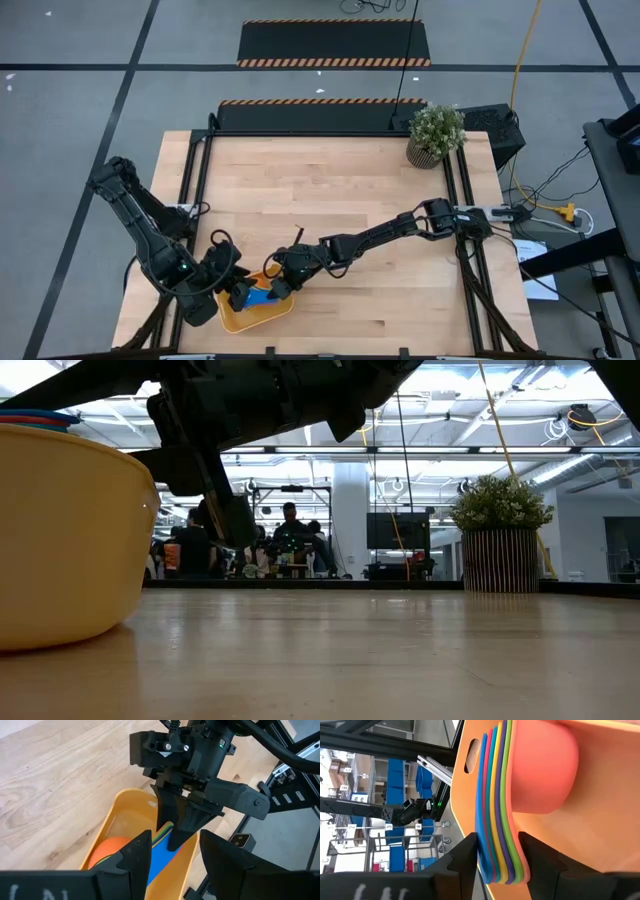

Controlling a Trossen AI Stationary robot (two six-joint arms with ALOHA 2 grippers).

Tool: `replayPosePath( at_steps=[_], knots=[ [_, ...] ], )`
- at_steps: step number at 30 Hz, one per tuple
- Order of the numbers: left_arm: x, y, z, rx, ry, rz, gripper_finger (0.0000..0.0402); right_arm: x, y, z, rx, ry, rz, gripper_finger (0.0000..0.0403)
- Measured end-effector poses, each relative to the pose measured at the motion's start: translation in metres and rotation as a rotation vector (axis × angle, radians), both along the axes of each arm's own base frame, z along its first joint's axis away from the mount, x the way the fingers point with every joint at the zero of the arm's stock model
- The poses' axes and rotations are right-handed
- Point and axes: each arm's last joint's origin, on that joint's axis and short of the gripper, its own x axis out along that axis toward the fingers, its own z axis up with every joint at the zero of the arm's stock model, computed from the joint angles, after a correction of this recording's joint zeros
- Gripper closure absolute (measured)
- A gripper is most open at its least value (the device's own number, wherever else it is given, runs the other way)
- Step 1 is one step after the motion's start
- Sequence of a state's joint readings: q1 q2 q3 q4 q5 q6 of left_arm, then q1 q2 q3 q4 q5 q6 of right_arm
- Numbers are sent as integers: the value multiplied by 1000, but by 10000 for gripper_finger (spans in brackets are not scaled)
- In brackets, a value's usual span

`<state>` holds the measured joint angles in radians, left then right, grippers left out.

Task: Nest measuring cups in basket
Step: Put the stacked measuring cups into the yellow bin

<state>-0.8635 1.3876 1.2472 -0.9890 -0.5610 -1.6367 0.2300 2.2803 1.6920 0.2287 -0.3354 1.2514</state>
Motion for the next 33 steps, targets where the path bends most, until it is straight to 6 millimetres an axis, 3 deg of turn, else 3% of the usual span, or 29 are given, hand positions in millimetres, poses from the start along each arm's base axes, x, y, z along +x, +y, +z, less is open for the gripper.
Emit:
replayPosePath(
  at_steps=[8, 15, 21, 27, 33],
  knots=[
    [0, 0, 0, -2, 0, 2, 231, 1, -2, 0, -16, -6, -16, 274],
    [0, 0, -1, -9, 1, 12, 231, 2, -6, 0, -16, -7, -25, 222],
    [3, -7, -23, 3, 64, 4, 231, 2, -9, 1, -16, -6, -36, 184],
    [11, -18, -48, -71, 86, -30, 231, 3, -12, 3, -41, -19, -59, 181],
    [10, -19, -57, -50, 113, -16, 231, 1, -20, 11, -105, -31, -66, 181]
  ],
)
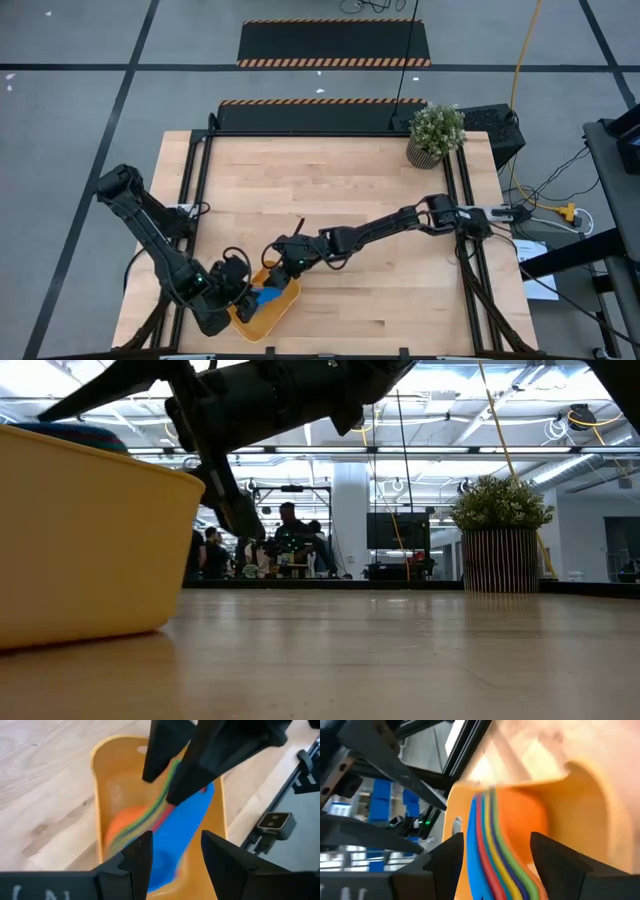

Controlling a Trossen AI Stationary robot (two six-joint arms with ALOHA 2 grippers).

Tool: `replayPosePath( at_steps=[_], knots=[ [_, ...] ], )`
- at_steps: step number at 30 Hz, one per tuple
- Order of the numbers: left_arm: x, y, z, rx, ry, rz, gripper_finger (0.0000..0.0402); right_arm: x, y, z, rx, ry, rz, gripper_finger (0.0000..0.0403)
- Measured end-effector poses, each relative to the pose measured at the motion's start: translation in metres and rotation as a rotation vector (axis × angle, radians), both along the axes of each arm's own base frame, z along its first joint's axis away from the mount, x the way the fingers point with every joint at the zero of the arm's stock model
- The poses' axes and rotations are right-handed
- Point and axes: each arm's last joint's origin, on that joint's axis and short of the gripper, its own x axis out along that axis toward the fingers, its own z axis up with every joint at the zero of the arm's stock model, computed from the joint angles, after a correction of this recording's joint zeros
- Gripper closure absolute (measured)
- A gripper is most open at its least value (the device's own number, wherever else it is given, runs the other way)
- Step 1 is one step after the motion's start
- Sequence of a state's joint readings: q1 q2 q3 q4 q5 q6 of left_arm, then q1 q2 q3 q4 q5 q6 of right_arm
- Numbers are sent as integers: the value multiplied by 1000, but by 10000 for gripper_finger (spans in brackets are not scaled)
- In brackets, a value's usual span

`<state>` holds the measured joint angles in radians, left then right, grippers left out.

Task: Nest measuring cups in basket
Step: Put the stacked measuring cups into the yellow bin, then move the yellow bin to the bottom left of the table

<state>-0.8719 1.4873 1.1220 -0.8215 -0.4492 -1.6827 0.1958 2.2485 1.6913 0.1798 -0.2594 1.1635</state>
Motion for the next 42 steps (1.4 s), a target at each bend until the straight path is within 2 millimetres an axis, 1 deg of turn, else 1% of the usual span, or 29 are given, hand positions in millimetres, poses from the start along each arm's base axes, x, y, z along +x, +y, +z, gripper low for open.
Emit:
replayPosePath(
  at_steps=[5, 13, 16, 21, 25, 28, 32, 35, 38, 42],
  knots=[
    [0, 0, 0, 2, 3, 4, 231, -1, -5, 9, -62, -30, -6, 181],
    [0, 0, 0, -14, 1, 27, 231, -1, -9, 9, -88, -44, 6, 181],
    [-1, -1, 0, -26, -4, 37, 232, -4, -11, 19, -119, -61, 20, 181],
    [-2, -2, 1, -38, -10, 41, 232, -12, -22, 56, -199, -152, 36, 181],
    [-2, -3, 1, -42, -12, 43, 232, -25, -32, 83, -311, -177, 80, 181],
    [-2, -3, 1, -47, -12, 48, 232, -39, -37, 105, -413, -202, 135, 181],
    [-1, -4, 6, -53, -24, 37, 232, -63, -39, 135, -537, -234, 224, 181],
    [3, -3, 11, -31, -36, -5, 232, -82, -41, 154, -601, -237, 286, 185],
    [7, -1, 16, 2, -47, -52, 232, -102, -44, 173, -651, -242, 323, 199],
    [14, 5, 17, 69, -48, -120, 232, -127, -48, 195, -699, -260, 352, 230]
  ],
)
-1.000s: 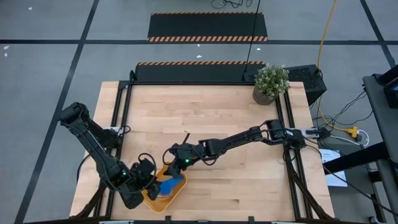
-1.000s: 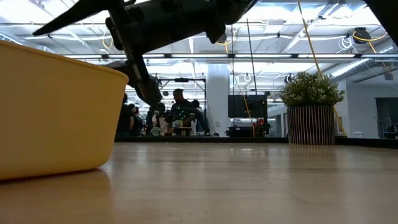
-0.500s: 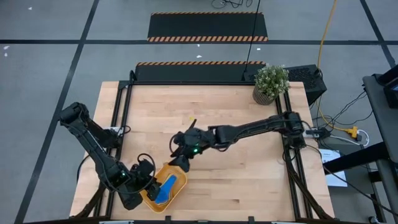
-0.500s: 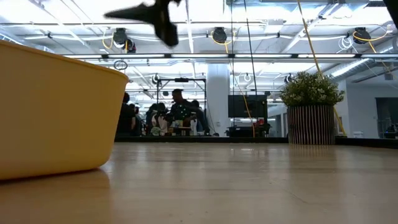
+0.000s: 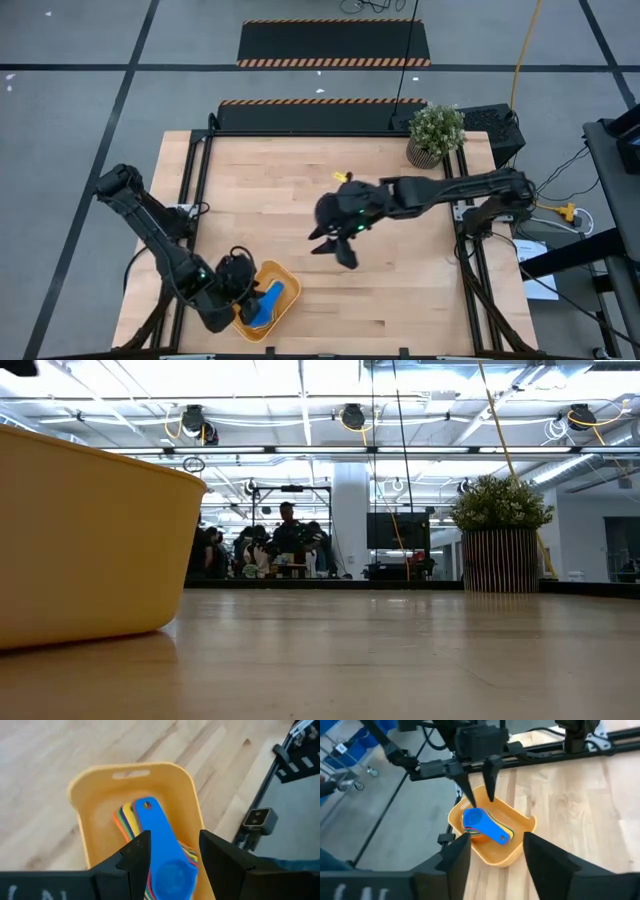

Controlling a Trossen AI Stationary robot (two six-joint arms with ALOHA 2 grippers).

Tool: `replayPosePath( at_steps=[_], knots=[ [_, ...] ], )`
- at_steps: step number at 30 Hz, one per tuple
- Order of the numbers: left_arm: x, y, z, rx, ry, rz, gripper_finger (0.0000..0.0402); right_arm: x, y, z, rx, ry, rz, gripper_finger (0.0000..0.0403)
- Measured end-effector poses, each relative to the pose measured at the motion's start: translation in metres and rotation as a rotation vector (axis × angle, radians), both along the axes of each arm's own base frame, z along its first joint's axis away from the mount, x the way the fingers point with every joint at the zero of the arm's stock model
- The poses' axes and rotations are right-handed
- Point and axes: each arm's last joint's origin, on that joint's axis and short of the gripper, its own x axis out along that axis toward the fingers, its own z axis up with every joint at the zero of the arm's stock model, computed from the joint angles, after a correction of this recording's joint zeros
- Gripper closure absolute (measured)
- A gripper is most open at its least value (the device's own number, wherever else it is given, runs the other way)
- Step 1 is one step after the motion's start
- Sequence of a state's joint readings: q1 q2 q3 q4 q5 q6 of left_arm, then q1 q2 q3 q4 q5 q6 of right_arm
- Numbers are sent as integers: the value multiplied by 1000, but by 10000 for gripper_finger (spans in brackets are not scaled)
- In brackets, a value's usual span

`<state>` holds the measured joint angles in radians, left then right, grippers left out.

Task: Nest measuring cups in basket
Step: Move the yellow bin to the bottom left of the table

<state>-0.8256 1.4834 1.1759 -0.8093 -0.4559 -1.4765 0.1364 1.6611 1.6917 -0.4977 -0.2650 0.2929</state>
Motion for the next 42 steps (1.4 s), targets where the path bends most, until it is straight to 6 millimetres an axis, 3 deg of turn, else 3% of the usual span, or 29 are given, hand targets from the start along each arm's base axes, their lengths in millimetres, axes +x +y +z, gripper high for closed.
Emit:
replayPosePath(
  at_steps=[6, 13, 20, 23, 26, 29, 32, 36, 42],
  knots=[
    [16, 19, 6, 39, -34, 10, 238, -35, -5, 31, -61, -66, 41, 301],
    [35, 48, 35, 100, -233, -20, 316, -74, -10, 62, -184, -188, 111, 394],
    [39, 77, 61, 74, -359, 43, 393, -110, -17, 81, -242, -243, 131, 395],
    [45, 89, 62, 29, -359, 116, 395, -124, -19, 85, -247, -229, 133, 401],
    [64, 104, 69, -44, -358, 31, 395, -137, -21, 89, -213, -209, 115, 400],
    [95, 113, 80, -1, -368, -109, 398, -149, -21, 92, -177, -188, 97, 402],
    [125, 119, 77, 57, -290, -196, 398, -158, -23, 95, -174, -190, 91, 402],
    [154, 124, 56, 66, -87, -194, 398, -168, -26, 98, -188, -178, 26, 402],
    [175, 113, 20, 5, 100, -105, 397, -187, -31, 102, -206, -171, -73, 402]
  ],
)
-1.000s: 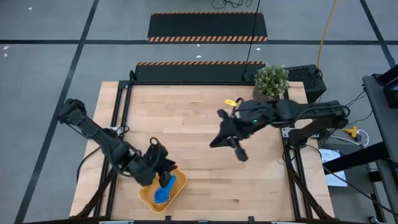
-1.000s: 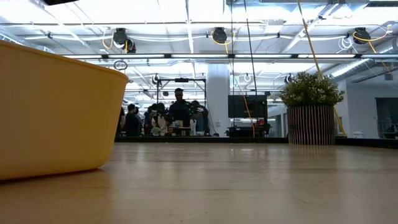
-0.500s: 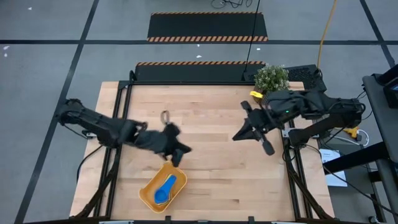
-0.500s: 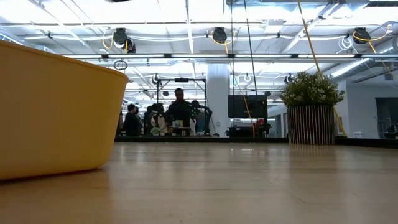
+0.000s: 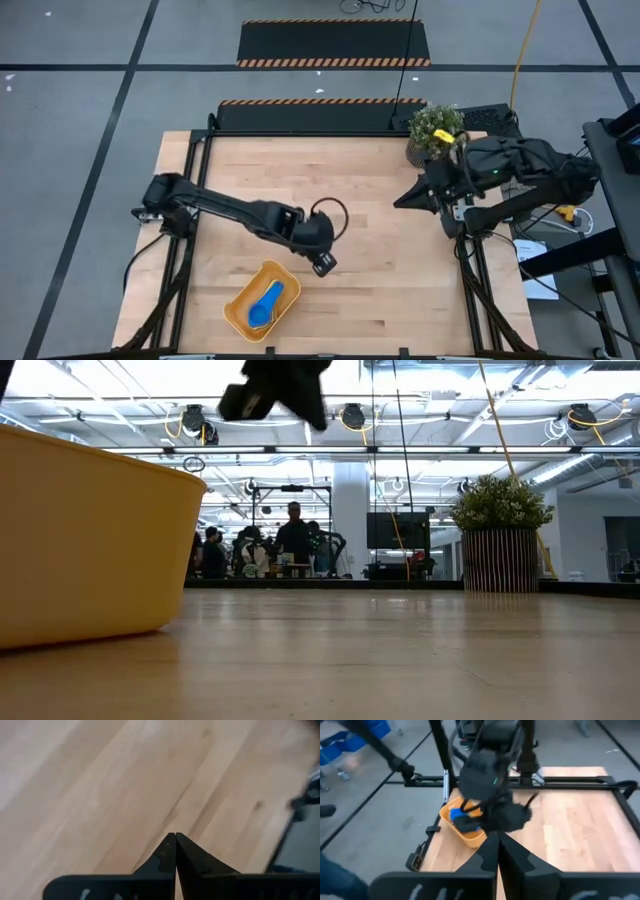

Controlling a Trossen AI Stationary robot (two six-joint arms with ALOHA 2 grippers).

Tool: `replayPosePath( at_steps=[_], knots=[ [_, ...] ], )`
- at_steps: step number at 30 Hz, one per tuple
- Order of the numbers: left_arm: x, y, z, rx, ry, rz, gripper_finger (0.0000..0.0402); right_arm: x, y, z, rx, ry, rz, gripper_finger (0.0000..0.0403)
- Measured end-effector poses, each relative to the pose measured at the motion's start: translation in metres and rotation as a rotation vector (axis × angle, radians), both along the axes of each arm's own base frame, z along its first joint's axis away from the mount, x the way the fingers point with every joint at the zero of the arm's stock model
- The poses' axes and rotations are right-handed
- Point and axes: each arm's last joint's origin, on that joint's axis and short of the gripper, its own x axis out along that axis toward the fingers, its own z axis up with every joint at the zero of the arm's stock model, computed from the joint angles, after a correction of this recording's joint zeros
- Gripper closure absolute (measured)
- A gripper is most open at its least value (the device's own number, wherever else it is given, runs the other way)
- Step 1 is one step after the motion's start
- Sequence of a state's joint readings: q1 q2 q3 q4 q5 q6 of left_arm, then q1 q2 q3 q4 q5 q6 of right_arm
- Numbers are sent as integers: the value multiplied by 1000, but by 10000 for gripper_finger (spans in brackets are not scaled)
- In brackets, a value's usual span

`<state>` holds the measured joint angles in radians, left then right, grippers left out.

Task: Nest measuring cups in basket
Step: Move the yellow bin to the bottom left of the table

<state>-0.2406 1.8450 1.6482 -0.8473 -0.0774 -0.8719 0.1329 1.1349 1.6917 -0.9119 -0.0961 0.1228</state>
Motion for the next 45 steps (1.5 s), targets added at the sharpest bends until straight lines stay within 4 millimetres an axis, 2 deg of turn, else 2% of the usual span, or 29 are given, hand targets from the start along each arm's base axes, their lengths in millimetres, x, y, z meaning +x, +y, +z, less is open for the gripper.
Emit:
replayPosePath(
  at_steps=[5, 10, 17, 29, 45],
  knots=[
    [2, -16, -24, -16, 102, 4, 397, -11, -3, 4, -23, -23, -52, 403],
    [3, -35, -44, -20, 169, -51, 397, -14, -6, 5, -89, -42, -90, 403],
    [-12, -53, -62, -33, 356, -66, 396, -14, -6, 5, -135, -47, -77, 403],
    [-30, -98, -63, -46, 363, -176, 396, -15, -6, 4, -145, -41, -69, 403],
    [-76, -180, -60, -234, 392, -327, 396, -16, -6, 4, -143, -42, -65, 403]
  ],
)
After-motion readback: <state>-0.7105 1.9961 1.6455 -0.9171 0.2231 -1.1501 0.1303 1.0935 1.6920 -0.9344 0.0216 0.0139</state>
